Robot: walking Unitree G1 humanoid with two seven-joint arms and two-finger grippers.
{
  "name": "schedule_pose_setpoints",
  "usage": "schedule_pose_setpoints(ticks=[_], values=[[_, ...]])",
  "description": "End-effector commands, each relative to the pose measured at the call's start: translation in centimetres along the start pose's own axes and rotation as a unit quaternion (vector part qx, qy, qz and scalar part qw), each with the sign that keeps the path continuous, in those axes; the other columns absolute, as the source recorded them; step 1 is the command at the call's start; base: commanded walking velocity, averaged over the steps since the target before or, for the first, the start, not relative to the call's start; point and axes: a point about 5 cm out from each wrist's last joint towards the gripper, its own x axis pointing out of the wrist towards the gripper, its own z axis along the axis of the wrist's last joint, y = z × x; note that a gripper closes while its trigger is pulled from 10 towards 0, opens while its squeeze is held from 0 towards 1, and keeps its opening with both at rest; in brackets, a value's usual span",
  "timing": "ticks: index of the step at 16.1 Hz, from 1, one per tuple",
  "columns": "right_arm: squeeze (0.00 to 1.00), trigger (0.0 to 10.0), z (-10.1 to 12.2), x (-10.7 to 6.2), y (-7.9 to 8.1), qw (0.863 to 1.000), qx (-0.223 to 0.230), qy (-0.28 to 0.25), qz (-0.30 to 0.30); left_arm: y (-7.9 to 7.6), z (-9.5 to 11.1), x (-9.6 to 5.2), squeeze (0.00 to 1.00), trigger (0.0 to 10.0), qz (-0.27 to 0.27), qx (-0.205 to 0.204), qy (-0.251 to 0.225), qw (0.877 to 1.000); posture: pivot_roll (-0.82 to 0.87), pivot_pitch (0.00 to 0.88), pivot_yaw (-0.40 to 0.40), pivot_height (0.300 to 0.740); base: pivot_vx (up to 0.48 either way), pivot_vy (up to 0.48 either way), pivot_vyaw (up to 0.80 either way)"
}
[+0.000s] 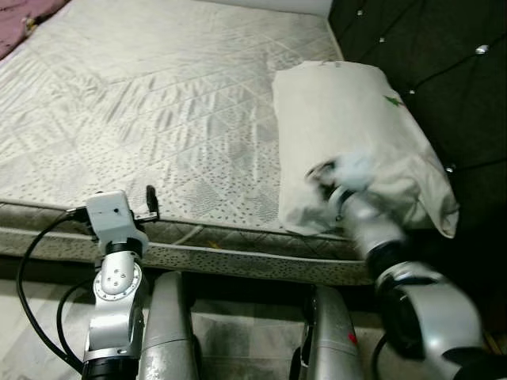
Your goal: Clean up the room
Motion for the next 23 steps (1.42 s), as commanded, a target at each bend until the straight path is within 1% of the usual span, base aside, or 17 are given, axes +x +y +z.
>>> schedule_pose_setpoints(ticks=[1, 2, 4, 5, 6, 7, 8, 9, 10, 11, 12, 14, 16, 17, 20, 23], values=[[1.00, 10.0, -1.2, -0.2, -0.4, 0.999, 0.015, 0.029, 0.004, 0.3, -0.2, -0.1, 0.00, 10.0, 0.005, 0.005, 0.002, 1.000, 0.07, 0.000, -0.066, 0.546, 0.000, 0.000, 0.00], [1.00, 10.0, -1.1, -0.2, -0.4, 1.000, 0.016, 0.027, 0.004, 0.3, -0.2, 0.0, 0.00, 10.0, 0.005, 0.006, 0.004, 1.000, 0.06, 0.000, -0.060, 0.546, 0.000, 0.000, 0.00], [1.00, 10.0, 0.0, 0.0, -0.7, 0.999, 0.037, 0.006, -0.015, 0.1, -0.1, 0.5, 0.00, 10.0, 0.001, 0.006, 0.001, 1.000, 0.05, 0.000, -0.055, 0.546, 0.000, 0.000, 0.00], [1.00, 10.0, 1.1, 0.1, -1.0, 0.998, 0.048, -0.024, -0.028, -0.1, 0.1, 0.8, 0.00, 10.0, -0.002, 0.005, -0.004, 1.000, 0.05, 0.000, -0.054, 0.546, 0.000, 0.000, 0.00], [1.00, 10.0, 2.7, 0.1, -1.2, 0.996, 0.049, -0.066, -0.031, -0.2, 0.4, 1.1, 0.00, 10.0, -0.001, 0.002, -0.009, 1.000, 0.05, 0.000, -0.053, 0.546, 0.000, 0.000, 0.00], [0.00, 10.0, 4.3, -0.2, -1.1, 0.991, 0.054, -0.123, -0.026, -0.3, 0.7, 1.5, 0.00, 10.0, 0.002, -0.002, -0.017, 1.000, 0.04, 0.000, -0.052, 0.546, 0.000, 0.000, 0.00], [0.00, 10.0, 5.7, -0.5, -0.7, 0.983, 0.054, -0.175, -0.016, -0.3, 1.0, 1.7, 0.00, 10.0, 0.003, -0.005, -0.026, 1.000, 0.04, 0.000, -0.052, 0.546, 0.000, 0.000, 0.00], [0.00, 10.0, 6.2, -0.8, -0.3, 0.979, 0.051, -0.197, -0.012, -0.4, 1.3, 1.9, 0.00, 10.0, 0.004, -0.009, -0.032, 0.999, 0.03, 0.000, -0.051, 0.546, 0.000, 0.000, 0.00], [0.00, 10.0, 6.6, -1.1, 0.2, 0.973, 0.054, -0.223, -0.005, -0.5, 1.5, 2.2, 0.00, 10.0, 0.005, -0.013, -0.041, 0.999, 0.03, 0.000, -0.052, 0.546, 0.000, 0.000, 0.00], [0.00, 10.0, 6.7, -1.4, 0.7, 0.970, 0.051, -0.238, 0.004, -0.4, 1.6, 2.1, 0.00, 10.0, 0.006, -0.013, -0.045, 0.999, 0.03, 0.000, -0.053, 0.546, 0.000, 0.000, 0.00], [0.00, 10.0, 6.5, -2.1, 1.7, 0.963, 0.049, -0.263, 0.023, -0.4, 1.8, 1.9, 0.00, 10.0, 0.007, -0.013, -0.054, 0.998, 0.03, 0.000, -0.052, 0.546, 0.000, 0.000, 0.00], [0.00, 10.0, 6.1, -2.6, 2.5, 0.960, 0.048, -0.275, 0.036, -0.3, 1.7, 1.8, 0.00, 10.0, 0.005, -0.009, -0.056, 0.998, 0.02, 0.000, -0.043, 0.546, 0.000, 0.000, 0.00], [0.00, 10.0, 5.8, -3.1, 2.8, 0.955, 0.050, -0.288, 0.043, -0.3, 1.3, 2.0, 0.00, 10.0, 0.002, -0.008, -0.053, 0.999, 0.02, 0.000, -0.041, 0.546, 0.000, 0.000, 0.00], [0.00, 10.0, 6.0, -3.2, 2.8, 0.953, 0.054, -0.294, 0.043, -0.6, 1.7, 2.3, 0.00, 10.0, 0.000, -0.009, -0.058, 0.998, 0.02, 0.000, -0.042, 0.556, 0.000, 0.000, 0.00], [0.00, 10.0, 6.8, -3.3, 2.8, 0.951, 0.049, -0.301, 0.048, -1.0, 2.1, 2.8, 0.00, 10.0, -0.003, -0.013, -0.065, 0.998, 0.02, 0.000, -0.045, 0.610, 0.000, 0.000, 0.00], [0.00, 10.0, 6.9, -3.4, 2.5, 0.951, 0.047, -0.301, 0.045, -1.2, 1.7, 2.5, 0.00, 10.0, -0.006, -0.015, -0.063, 0.998, 0.01, 0.000, -0.049, 0.645, 0.000, 0.000, 0.00]])
